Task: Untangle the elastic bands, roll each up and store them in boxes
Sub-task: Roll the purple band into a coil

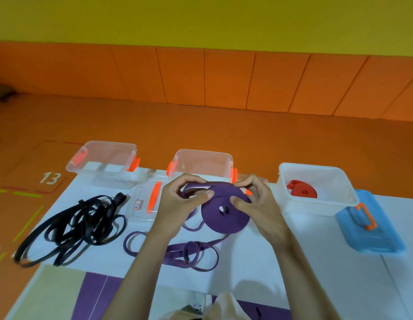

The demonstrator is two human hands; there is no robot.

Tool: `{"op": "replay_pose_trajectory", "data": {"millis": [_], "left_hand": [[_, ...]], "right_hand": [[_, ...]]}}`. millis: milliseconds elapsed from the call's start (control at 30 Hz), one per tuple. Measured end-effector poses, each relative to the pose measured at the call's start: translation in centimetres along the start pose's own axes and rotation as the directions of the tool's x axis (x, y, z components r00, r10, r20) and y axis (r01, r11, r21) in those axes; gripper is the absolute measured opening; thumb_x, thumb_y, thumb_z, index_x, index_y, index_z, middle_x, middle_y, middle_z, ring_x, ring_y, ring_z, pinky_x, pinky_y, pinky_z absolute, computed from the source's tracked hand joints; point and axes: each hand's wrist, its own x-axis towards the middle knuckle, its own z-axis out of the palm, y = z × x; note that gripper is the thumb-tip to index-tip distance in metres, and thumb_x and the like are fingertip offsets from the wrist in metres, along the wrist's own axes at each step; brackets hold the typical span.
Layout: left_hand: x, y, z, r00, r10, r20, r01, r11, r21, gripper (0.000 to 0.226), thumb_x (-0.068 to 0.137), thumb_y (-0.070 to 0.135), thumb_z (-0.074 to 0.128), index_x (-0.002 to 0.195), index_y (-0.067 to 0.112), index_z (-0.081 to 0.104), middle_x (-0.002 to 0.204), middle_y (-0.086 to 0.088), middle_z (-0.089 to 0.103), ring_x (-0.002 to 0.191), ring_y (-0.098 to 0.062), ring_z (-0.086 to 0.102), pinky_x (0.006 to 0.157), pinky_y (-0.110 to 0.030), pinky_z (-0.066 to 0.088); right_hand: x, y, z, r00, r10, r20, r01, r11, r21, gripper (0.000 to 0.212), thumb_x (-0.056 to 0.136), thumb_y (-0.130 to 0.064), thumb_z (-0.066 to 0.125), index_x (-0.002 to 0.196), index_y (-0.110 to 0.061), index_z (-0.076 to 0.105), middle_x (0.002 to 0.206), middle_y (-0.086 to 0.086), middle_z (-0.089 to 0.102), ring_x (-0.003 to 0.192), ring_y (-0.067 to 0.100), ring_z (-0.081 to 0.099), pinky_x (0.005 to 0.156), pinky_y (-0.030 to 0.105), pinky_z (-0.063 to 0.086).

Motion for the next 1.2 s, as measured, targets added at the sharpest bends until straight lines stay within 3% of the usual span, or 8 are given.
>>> {"op": "replay_pose_trajectory", "data": {"millis": [200, 367, 467, 567, 767, 900, 1033, 1200], "left_hand": [[-2.8, -0.1, 0.9, 0.999, 0.013, -0.032, -0.012, 1.000, 0.019, 0.030, 0.074, 0.025, 0.093, 0.099, 0.026, 0.076, 0.101, 0.003, 0.076, 0.094, -0.021, 0.075, 0.071, -0.032, 0.063], [-4.9, -1.0, 1.5, 0.995, 0.006, -0.095, -0.007, 1.000, -0.010, 0.043, 0.072, 0.028, 0.093, 0.104, 0.028, 0.064, 0.104, 0.002, 0.074, 0.099, -0.025, 0.074, 0.074, -0.039, 0.065], [-5.6, -1.2, 1.1, 0.997, -0.014, -0.074, 0.012, 1.000, -0.027, 0.035, 0.075, 0.030, 0.090, 0.103, 0.030, 0.070, 0.107, 0.004, 0.075, 0.099, -0.018, 0.075, 0.070, -0.030, 0.062], [-6.3, -1.6, 0.2, 0.996, -0.069, -0.063, 0.066, 0.997, -0.042, 0.031, 0.081, 0.027, 0.086, 0.111, 0.030, 0.077, 0.113, 0.004, 0.076, 0.100, -0.020, 0.077, 0.077, -0.038, 0.066], [-5.8, -2.7, -1.2, 0.970, -0.119, -0.213, 0.106, 0.992, -0.075, 0.031, 0.089, 0.010, 0.084, 0.111, 0.031, 0.081, 0.105, 0.000, 0.082, 0.094, -0.021, 0.080, 0.073, -0.028, 0.064], [-3.3, -3.6, -1.8, 0.943, -0.138, -0.303, 0.117, 0.989, -0.085, 0.024, 0.081, 0.021, 0.090, 0.101, 0.031, 0.082, 0.103, 0.003, 0.081, 0.093, -0.019, 0.079, 0.074, -0.030, 0.064], [-0.1, -5.1, -2.7, 0.918, -0.198, -0.343, 0.153, 0.976, -0.153, 0.023, 0.077, 0.027, 0.094, 0.094, 0.028, 0.077, 0.096, -0.005, 0.081, 0.095, -0.027, 0.079, 0.079, -0.042, 0.066], [4.9, -6.3, -5.0, 0.917, -0.300, -0.264, 0.256, 0.948, -0.186, 0.020, 0.083, 0.022, 0.091, 0.093, 0.030, 0.076, 0.091, -0.005, 0.082, 0.087, -0.025, 0.080, 0.069, -0.036, 0.065]], "right_hand": [[-2.3, 0.4, 0.0, 0.995, 0.087, 0.045, -0.087, 0.996, 0.018, 0.024, 0.084, -0.022, 0.085, 0.098, -0.026, 0.066, 0.111, 0.007, 0.074, 0.103, 0.029, 0.075, 0.068, 0.043, 0.065], [-3.8, 1.1, -0.1, 1.000, 0.020, -0.013, -0.020, 1.000, 0.014, 0.019, 0.084, -0.017, 0.083, 0.100, -0.024, 0.075, 0.106, 0.002, 0.076, 0.103, 0.023, 0.074, 0.075, 0.034, 0.063], [-4.5, 1.9, 0.4, 0.994, 0.068, -0.085, -0.059, 0.993, 0.107, 0.016, 0.084, -0.019, 0.083, 0.094, -0.023, 0.070, 0.105, 0.006, 0.075, 0.098, 0.026, 0.075, 0.071, 0.036, 0.063], [-4.4, 2.3, 1.0, 0.989, 0.083, -0.126, -0.066, 0.989, 0.130, 0.018, 0.082, -0.023, 0.083, 0.092, -0.022, 0.068, 0.106, 0.008, 0.075, 0.099, 0.028, 0.075, 0.074, 0.040, 0.063], [-3.1, 3.4, 3.0, 0.983, 0.117, -0.139, -0.100, 0.987, 0.127, 0.024, 0.081, -0.026, 0.085, 0.095, -0.016, 0.068, 0.108, 0.007, 0.074, 0.093, 0.025, 0.077, 0.068, 0.048, 0.065], [-0.6, 4.7, 4.4, 0.961, 0.155, -0.227, -0.129, 0.984, 0.126, 0.025, 0.074, -0.032, 0.086, 0.089, -0.022, 0.069, 0.107, 0.008, 0.075, 0.094, 0.030, 0.076, 0.064, 0.046, 0.062], [2.6, 5.8, 5.6, 0.941, 0.162, -0.298, -0.133, 0.984, 0.118, 0.016, 0.078, -0.023, 0.084, 0.085, -0.024, 0.070, 0.101, 0.008, 0.076, 0.097, 0.036, 0.073, 0.071, 0.044, 0.063], [7.2, 7.2, 7.5, 0.884, 0.183, -0.430, -0.180, 0.983, 0.047, 0.016, 0.081, -0.006, 0.081, 0.082, -0.018, 0.070, 0.093, 0.009, 0.075, 0.091, 0.026, 0.073, 0.073, 0.041, 0.060]]}}
